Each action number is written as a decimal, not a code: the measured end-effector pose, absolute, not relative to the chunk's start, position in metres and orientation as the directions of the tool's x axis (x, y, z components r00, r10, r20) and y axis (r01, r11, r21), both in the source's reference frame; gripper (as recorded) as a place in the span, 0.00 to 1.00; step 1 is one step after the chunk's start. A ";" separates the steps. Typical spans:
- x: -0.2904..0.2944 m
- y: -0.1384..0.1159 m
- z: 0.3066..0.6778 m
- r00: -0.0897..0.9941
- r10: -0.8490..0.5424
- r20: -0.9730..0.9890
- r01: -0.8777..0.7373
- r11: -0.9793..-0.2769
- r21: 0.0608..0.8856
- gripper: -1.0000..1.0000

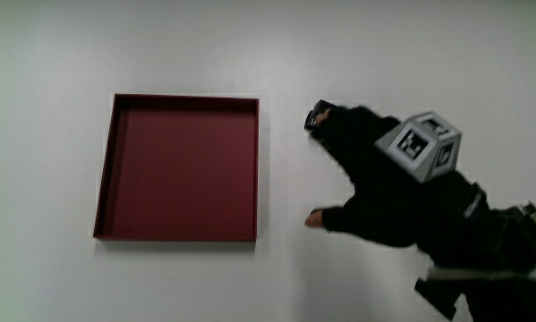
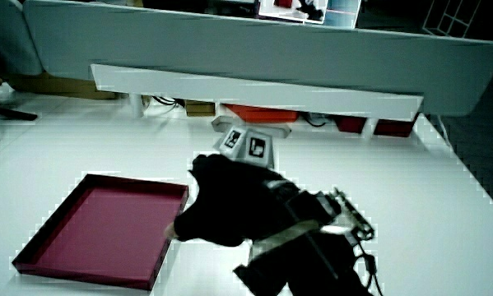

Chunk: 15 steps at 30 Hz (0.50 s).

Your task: Pick stapper from desk

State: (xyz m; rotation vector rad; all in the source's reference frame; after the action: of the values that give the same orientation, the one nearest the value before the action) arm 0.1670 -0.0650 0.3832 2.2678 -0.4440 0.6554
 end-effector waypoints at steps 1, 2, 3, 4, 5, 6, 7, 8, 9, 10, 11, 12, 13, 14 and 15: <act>0.163 -0.070 0.378 0.769 -0.102 0.632 -0.540 -0.633 0.555 0.50; 0.169 -0.075 0.387 0.802 -0.078 0.592 -0.482 -0.670 0.565 0.50; 0.169 -0.079 0.386 0.797 -0.074 0.599 -0.486 -0.668 0.563 0.50; 0.170 -0.083 0.388 0.797 -0.045 0.602 -0.471 -0.669 0.575 0.50; 0.172 -0.087 0.390 0.798 -0.029 0.602 -0.462 -0.669 0.582 0.50; 0.174 -0.090 0.394 0.797 -0.012 0.604 -0.456 -0.667 0.589 0.50; 0.176 -0.094 0.397 0.796 0.017 0.606 -0.440 -0.671 0.596 0.50; 0.175 -0.096 0.396 0.792 0.020 0.610 -0.442 -0.672 0.595 0.50; 0.177 -0.099 0.400 0.792 0.029 0.610 -0.436 -0.673 0.597 0.50; 0.178 -0.101 0.403 0.794 0.043 0.606 -0.427 -0.669 0.608 0.50; 0.180 -0.104 0.408 0.794 0.055 0.605 -0.419 -0.672 0.610 0.50; 0.182 -0.107 0.413 0.798 0.077 0.598 -0.403 -0.669 0.624 0.50; 0.183 -0.109 0.415 0.796 0.080 0.599 -0.405 -0.665 0.627 0.50; 0.185 -0.111 0.419 0.800 0.099 0.591 -0.387 -0.668 0.636 0.50; 0.187 -0.113 0.424 0.798 0.109 0.593 -0.382 -0.668 0.638 0.50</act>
State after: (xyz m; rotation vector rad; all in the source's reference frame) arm 0.1868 -0.1135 0.4237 2.1761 -0.2009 0.7790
